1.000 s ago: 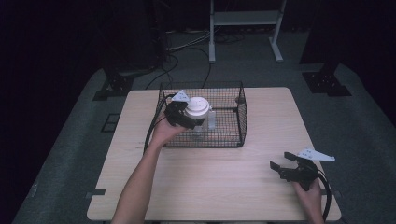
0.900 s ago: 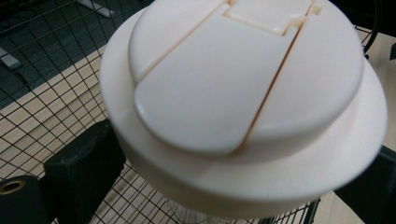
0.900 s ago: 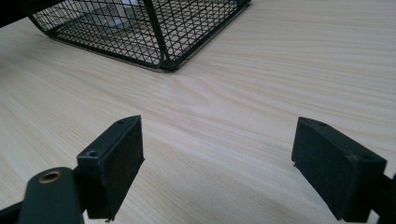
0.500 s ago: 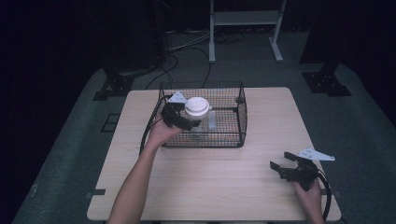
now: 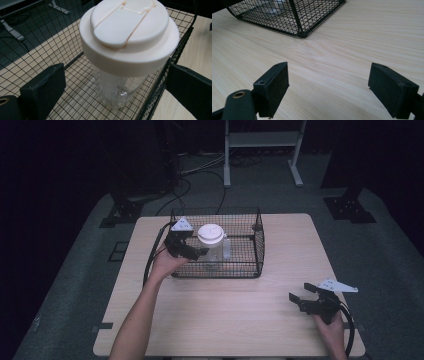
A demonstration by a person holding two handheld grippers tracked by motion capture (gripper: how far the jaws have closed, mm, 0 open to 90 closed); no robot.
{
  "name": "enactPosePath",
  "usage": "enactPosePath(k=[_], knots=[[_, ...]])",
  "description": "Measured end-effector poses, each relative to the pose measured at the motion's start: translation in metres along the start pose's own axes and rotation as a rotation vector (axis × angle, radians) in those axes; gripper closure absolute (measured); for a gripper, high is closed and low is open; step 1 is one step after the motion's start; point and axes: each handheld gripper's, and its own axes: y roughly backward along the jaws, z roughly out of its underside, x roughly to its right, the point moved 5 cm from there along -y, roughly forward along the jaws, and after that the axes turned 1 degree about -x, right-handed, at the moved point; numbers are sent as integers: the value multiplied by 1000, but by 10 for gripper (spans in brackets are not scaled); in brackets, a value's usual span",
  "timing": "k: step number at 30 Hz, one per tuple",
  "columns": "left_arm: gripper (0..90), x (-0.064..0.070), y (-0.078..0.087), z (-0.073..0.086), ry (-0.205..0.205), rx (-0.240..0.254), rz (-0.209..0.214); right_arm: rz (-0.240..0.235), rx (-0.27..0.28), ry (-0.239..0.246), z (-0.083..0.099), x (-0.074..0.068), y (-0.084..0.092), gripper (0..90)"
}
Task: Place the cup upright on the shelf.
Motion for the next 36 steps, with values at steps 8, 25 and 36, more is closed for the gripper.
enactPosePath(k=[8, 25, 36], knots=[[20, 5, 16, 4, -21, -2, 5, 3, -3, 3, 0, 0, 0, 157], [20, 20, 45, 22, -43, 5, 35, 10, -4, -4, 0, 0, 0, 157], [20, 36, 59, 33, -56, 37, 61, 11, -4, -4, 0, 0, 0, 157]])
